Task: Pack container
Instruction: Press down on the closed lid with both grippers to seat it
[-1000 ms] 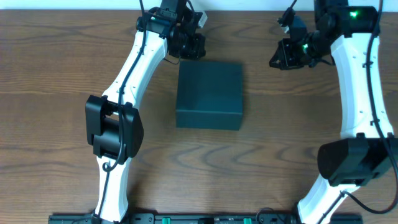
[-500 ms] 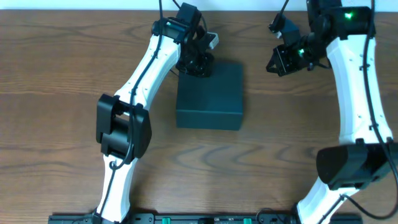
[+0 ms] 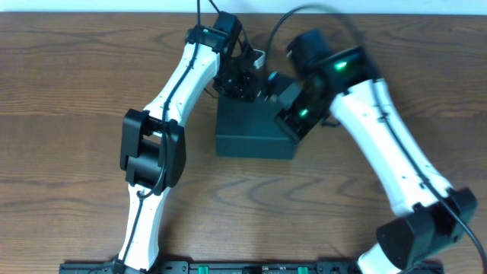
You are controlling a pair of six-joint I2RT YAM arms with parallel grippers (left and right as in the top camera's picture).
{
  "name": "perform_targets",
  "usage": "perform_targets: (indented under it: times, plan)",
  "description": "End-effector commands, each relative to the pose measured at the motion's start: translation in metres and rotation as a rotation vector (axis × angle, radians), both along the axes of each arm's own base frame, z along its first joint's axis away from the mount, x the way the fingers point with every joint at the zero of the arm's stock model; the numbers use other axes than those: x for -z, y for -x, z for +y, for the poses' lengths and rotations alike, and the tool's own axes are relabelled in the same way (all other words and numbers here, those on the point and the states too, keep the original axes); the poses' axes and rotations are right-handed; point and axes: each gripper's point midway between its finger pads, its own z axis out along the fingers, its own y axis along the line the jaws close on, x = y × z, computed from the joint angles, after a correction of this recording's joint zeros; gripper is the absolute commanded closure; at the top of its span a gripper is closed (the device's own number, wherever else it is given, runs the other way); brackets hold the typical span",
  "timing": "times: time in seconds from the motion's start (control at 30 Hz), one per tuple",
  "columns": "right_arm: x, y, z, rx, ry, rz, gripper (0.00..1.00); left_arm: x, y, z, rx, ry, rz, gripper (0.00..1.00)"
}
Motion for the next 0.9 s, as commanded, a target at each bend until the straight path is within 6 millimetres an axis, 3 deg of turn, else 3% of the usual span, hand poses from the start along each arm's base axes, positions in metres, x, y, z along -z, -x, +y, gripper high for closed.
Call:
perform_targets:
  times: [0.0,0.17,0.47,0.73,0.87]
  plan:
    - [0.022,0.017,0.003,-0.059,0.043,0.037,0.98,0.006,0.001,0.010,0.037,0.039,0.018,0.94]
    - [0.056,0.029,0.009,-0.054,0.059,0.068,0.98,0.000,0.001,0.016,0.052,0.111,0.034,0.94]
    - [0.106,0.038,0.031,-0.058,0.035,0.033,0.98,0.016,0.011,0.011,0.047,0.150,0.129,0.94]
    - [0.135,0.019,0.033,0.067,0.061,-0.087,0.98,0.018,0.013,0.010,0.045,0.160,0.150,0.94]
    - [0.143,-0.002,0.028,0.203,0.086,-0.182,0.98,0.018,0.014,0.010,0.045,0.159,0.152,0.94]
